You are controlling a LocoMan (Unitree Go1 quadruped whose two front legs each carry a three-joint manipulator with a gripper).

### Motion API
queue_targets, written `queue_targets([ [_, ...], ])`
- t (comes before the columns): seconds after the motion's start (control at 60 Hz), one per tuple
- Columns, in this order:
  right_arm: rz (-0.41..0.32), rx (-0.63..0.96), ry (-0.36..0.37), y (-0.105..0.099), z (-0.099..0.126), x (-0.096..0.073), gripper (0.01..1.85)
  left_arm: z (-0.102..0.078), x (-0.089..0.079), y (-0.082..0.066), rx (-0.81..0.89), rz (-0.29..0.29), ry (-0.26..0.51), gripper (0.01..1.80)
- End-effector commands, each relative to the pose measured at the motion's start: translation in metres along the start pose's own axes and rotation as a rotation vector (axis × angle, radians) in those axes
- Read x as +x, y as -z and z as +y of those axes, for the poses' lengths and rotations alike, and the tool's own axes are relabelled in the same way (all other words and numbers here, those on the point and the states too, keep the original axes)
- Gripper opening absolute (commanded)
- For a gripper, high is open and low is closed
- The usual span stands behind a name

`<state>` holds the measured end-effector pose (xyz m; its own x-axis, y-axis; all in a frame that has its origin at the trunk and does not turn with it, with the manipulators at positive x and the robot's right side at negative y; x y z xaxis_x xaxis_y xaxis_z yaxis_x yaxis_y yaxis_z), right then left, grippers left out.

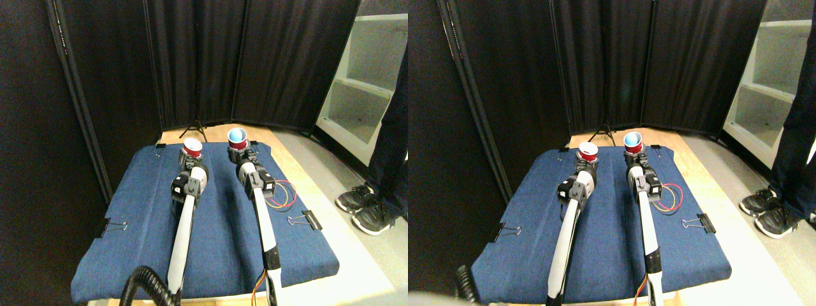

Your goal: Pour (bimanual)

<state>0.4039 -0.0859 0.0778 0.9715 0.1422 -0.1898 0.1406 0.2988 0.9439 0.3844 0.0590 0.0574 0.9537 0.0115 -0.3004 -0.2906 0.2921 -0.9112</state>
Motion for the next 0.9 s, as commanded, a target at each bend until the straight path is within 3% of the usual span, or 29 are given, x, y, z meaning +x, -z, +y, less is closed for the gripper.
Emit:
queue_targets([
  [0.017,0.016,-0.02,-0.051,0.004,0.017,0.003,0.35,-0.008,0.0,0.002,-0.007,0.007,0.032,0.33],
  [0.25,0.03,-0.062,-0.063,0.012,0.037,0.007,0.33,-0.004,0.005,0.005,-0.006,0.009,0.038,0.33],
  [0.45,0.087,-0.167,-0.106,0.017,0.052,0.011,0.36,-0.004,0.006,0.006,-0.016,0.013,0.033,0.33],
  [0.9,0.136,-0.284,-0.115,0.033,0.059,0.02,0.36,-0.013,0.007,0.008,-0.023,0.027,0.026,0.33],
])
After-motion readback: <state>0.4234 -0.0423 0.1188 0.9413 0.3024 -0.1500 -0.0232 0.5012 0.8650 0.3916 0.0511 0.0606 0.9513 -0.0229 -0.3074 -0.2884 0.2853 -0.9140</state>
